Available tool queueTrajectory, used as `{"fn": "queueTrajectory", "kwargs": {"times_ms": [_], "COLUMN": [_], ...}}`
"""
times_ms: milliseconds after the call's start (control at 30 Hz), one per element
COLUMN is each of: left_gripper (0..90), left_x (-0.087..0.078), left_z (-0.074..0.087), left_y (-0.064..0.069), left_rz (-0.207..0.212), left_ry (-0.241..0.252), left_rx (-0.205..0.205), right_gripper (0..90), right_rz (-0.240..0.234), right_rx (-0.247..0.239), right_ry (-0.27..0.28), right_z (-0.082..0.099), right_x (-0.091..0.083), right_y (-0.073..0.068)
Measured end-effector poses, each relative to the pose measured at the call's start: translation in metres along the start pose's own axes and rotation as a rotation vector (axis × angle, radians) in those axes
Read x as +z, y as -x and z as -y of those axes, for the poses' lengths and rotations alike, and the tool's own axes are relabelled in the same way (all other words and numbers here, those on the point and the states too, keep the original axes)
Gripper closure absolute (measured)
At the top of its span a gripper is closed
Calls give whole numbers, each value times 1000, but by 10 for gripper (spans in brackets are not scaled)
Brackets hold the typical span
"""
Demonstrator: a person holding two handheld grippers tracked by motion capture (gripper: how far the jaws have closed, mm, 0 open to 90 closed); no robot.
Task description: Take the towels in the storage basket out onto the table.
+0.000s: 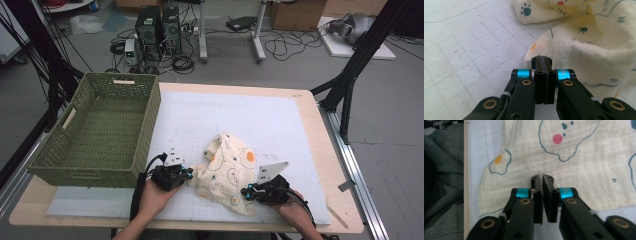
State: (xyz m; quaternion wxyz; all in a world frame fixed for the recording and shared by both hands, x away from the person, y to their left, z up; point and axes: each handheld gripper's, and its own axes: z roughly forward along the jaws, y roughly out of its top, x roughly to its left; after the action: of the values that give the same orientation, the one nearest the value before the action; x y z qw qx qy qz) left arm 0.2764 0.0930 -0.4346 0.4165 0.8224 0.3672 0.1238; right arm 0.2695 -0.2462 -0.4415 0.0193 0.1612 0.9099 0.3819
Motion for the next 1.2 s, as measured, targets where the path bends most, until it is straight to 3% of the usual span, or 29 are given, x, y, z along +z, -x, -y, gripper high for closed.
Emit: {"fn": "queueTrajectory", "kwargs": {"times_ms": [133, 367, 700, 800, 900, 1000, 1200], "left_gripper": [894, 894, 887, 831, 776, 761, 733], "left_x": [-20, -44, -63, -67, -65, -57, -29], "left_z": [5, 17, 33, 33, 27, 19, 9], "left_y": [4, 16, 32, 35, 33, 29, 21], "left_rz": [-5, 1, 42, 45, 45, 48, 70], "left_ry": [35, 53, 68, 79, 92, 103, 106], "left_rx": [-14, -14, -16, 1, 20, 25, 28], "right_gripper": [890, 892, 892, 891, 866, 781, 669], "right_rz": [-8, -10, 4, 2, 7, 26, 68], "right_rx": [5, 14, 25, 39, 44, 49, 57], "right_ry": [3, 19, 23, 30, 67, 106, 126], "right_z": [1, 8, 25, 33, 33, 28, 14], "right_x": [-2, -13, -36, -43, -51, -55, -46], "right_y": [1, 0, -11, -13, -13, -7, 15]}}
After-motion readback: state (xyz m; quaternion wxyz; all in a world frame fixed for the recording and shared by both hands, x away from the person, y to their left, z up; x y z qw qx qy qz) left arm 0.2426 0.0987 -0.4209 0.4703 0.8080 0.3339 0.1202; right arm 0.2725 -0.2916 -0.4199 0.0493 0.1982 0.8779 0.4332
